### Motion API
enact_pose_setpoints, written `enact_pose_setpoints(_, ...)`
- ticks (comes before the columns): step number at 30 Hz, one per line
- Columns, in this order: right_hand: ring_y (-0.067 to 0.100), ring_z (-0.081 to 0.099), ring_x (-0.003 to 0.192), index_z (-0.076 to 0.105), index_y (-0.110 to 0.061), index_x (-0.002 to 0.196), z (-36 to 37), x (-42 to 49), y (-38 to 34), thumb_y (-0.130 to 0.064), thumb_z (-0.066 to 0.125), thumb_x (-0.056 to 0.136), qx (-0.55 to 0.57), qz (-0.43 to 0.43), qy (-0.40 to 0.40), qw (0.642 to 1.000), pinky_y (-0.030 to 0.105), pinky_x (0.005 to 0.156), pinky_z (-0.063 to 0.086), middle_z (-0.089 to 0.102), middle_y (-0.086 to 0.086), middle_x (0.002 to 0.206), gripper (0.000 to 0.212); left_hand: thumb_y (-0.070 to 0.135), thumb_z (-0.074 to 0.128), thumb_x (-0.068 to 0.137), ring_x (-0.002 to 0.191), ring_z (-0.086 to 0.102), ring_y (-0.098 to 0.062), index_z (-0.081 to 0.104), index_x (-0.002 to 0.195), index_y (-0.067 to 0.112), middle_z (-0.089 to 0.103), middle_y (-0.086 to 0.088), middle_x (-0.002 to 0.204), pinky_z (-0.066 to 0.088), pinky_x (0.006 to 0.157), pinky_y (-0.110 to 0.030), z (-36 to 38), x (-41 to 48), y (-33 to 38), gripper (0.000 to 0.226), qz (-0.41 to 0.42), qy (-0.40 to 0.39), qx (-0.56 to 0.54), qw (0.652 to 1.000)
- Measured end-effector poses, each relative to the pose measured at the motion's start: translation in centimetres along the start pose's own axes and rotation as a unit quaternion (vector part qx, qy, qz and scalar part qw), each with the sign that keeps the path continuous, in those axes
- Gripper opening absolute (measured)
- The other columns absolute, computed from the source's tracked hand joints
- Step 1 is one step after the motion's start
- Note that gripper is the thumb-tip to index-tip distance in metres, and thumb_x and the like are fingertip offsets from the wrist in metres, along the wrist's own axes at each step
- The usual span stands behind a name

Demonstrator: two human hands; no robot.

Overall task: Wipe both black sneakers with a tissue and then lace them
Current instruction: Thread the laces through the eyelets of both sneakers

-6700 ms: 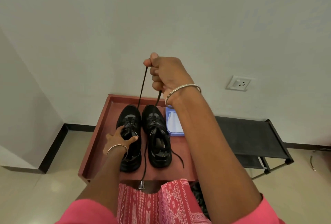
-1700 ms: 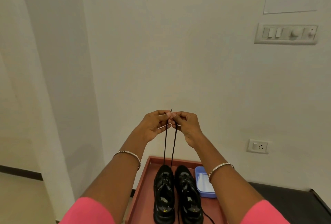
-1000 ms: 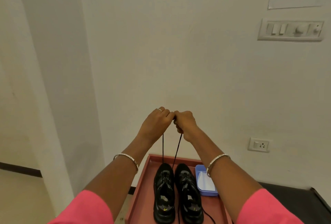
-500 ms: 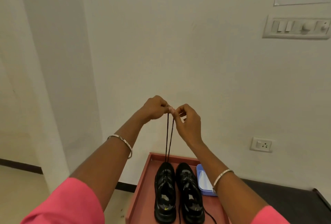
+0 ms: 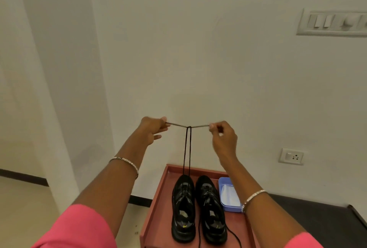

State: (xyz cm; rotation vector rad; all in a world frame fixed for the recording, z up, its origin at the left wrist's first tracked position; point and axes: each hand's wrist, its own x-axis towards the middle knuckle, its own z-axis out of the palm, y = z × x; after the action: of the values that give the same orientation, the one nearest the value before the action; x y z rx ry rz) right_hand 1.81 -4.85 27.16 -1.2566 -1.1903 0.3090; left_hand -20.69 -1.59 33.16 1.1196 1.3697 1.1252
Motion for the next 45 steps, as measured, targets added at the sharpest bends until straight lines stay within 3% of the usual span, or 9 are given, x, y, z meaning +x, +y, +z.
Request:
enact_pose_setpoints(9, 0.033, 0.071, 0.098, 0.055, -0.007, 0.095, -2.5, 0.1, 4.5, -0.014, 0.045, 0.106, 0.397, 0.340, 0.019, 0.852, 0.049, 0.096, 0.053, 0.071, 0.023, 0.106, 0.017, 0.009, 0.041, 0.107, 0.068, 0.061, -0.019, 0.051, 0.079, 0.008, 0.056, -0.007, 0.071, 0.057, 0.083, -0.040, -1.1, 1.0, -3.7, 0.029, 0.010, -0.035, -0.275, 0.961)
enact_pose_setpoints(12, 0.018, 0.055, 0.057, 0.051, -0.007, 0.095, -0.6, 1.7, 1.1, -0.018, 0.044, 0.107, 0.429, 0.335, 0.005, 0.839, 0.035, 0.067, 0.057, 0.058, 0.011, 0.074, 0.017, 0.012, 0.045, 0.103, 0.058, 0.043, -0.012, 0.054, 0.090, 0.012, 0.047, -0.002, 0.070, 0.045, 0.059, -0.026, 1.9, 1.1, -2.0, 0.015, 0.173, -0.063, -0.005, 0.983)
enact_pose_setpoints(16, 0.013, 0.047, 0.056, 0.059, -0.020, 0.101, 1.2, 2.6, 0.9, -0.031, 0.063, 0.097, 0.038, 0.080, -0.141, 0.986, 0.025, 0.052, 0.043, 0.056, 0.005, 0.071, 0.012, 0.044, 0.061, 0.096, 0.088, 0.062, -0.016, 0.064, 0.120, 0.030, 0.067, -0.001, 0.090, 0.045, 0.077, -0.029, 4.4, 2.3, -1.4, 0.028, 0.356, -0.133, 0.476, 0.793)
enact_pose_setpoints(19, 0.014, 0.055, 0.076, 0.069, -0.016, 0.097, 2.0, 2.8, 2.7, -0.031, 0.067, 0.093, -0.273, -0.128, -0.264, 0.916, 0.027, 0.070, 0.046, 0.061, 0.001, 0.083, 0.016, 0.052, 0.056, 0.096, 0.112, 0.057, -0.022, 0.068, 0.123, 0.028, 0.066, -0.004, 0.115, 0.044, 0.090, -0.035, 5.9, 3.3, -2.4, 0.038, 0.385, -0.095, 0.710, 0.582)
enact_pose_setpoints(21, 0.021, 0.050, 0.094, 0.071, -0.010, 0.095, 2.3, 2.6, 3.8, -0.033, 0.059, 0.098, -0.380, -0.206, -0.285, 0.856, 0.031, 0.076, 0.044, 0.059, 0.006, 0.093, 0.026, 0.047, 0.051, 0.100, 0.108, 0.057, -0.023, 0.072, 0.115, 0.023, 0.066, -0.005, 0.113, 0.043, 0.087, -0.035, 6.4, 4.2, -3.3, 0.035, 0.387, -0.071, 0.732, 0.556)
enact_pose_setpoints(29, 0.020, 0.040, 0.055, 0.039, -0.017, 0.055, -6.0, 1.3, 17.8, -0.030, 0.056, 0.093, -0.347, -0.034, -0.251, 0.903, 0.031, 0.057, 0.026, 0.039, -0.004, 0.053, 0.043, 0.034, 0.059, 0.095, 0.098, 0.065, -0.029, 0.077, 0.091, 0.014, 0.071, -0.008, 0.105, 0.048, 0.081, -0.034, -4.6, 8.9, -13.0, 0.027, 0.083, 0.066, 0.597, 0.795)
enact_pose_setpoints(34, 0.026, 0.063, 0.081, 0.065, -0.013, 0.070, -6.5, -2.2, 23.4, -0.016, 0.053, 0.100, -0.092, 0.320, -0.116, 0.936, 0.037, 0.064, 0.045, 0.070, 0.009, 0.080, 0.032, 0.025, 0.062, 0.086, 0.085, 0.059, -0.020, 0.065, 0.072, 0.006, 0.066, -0.007, 0.100, 0.042, 0.076, -0.033, -5.4, 9.6, -17.5, 0.023, -0.099, 0.084, 0.151, 0.980)
enact_pose_setpoints(39, 0.023, 0.069, 0.106, 0.043, -0.017, 0.067, 1.2, -0.5, 19.7, -0.014, 0.035, 0.101, 0.437, 0.464, -0.063, 0.768, 0.026, 0.057, 0.035, 0.074, 0.014, 0.104, 0.035, 0.017, 0.047, 0.097, 0.054, 0.061, -0.013, 0.037, 0.060, 0.017, 0.051, 0.000, 0.058, 0.053, 0.074, -0.031, 1.1, 10.7, -16.9, 0.039, -0.125, 0.002, -0.412, 0.903)
enact_pose_setpoints(45, 0.013, 0.035, 0.041, 0.042, -0.020, 0.060, -0.1, 0.1, 23.3, -0.013, 0.054, 0.069, 0.462, 0.470, -0.002, 0.752, 0.028, 0.055, 0.020, 0.040, -0.005, 0.051, 0.017, 0.027, 0.057, 0.089, 0.046, 0.033, -0.016, 0.050, 0.063, 0.020, 0.040, 0.000, 0.055, 0.029, 0.048, -0.026, 1.0, 12.4, -19.7, 0.027, -0.053, 0.142, -0.037, 0.988)
